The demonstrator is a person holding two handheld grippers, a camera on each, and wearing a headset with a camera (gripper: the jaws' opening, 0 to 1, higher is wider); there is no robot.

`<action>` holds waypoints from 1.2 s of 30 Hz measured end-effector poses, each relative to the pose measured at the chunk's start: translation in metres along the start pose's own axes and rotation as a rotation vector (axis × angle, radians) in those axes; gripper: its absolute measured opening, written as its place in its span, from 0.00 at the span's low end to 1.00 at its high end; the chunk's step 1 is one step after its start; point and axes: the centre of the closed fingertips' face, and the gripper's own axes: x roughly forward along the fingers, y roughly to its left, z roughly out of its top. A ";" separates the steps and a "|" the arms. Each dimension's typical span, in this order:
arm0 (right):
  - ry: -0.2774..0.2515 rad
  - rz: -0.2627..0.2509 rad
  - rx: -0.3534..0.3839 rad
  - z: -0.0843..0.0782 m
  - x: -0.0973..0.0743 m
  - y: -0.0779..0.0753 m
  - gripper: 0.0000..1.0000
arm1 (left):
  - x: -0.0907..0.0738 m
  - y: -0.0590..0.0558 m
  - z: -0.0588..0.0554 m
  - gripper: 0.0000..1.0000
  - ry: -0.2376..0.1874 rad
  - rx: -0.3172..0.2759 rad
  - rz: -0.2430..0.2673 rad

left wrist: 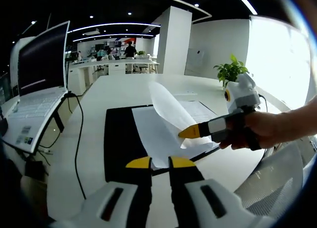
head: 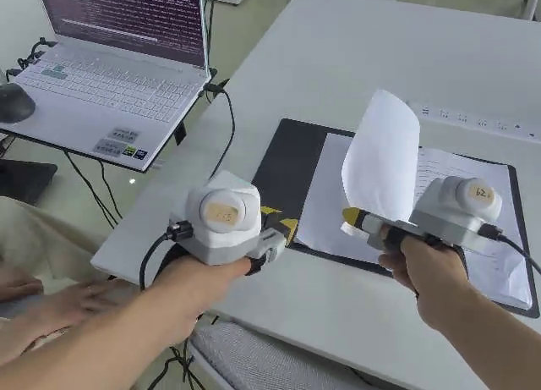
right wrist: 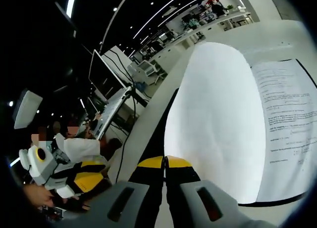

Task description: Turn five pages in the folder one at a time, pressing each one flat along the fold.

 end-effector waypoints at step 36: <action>0.091 0.071 0.095 -0.036 0.044 -0.006 0.08 | 0.033 0.001 -0.032 0.08 0.088 -0.010 -0.016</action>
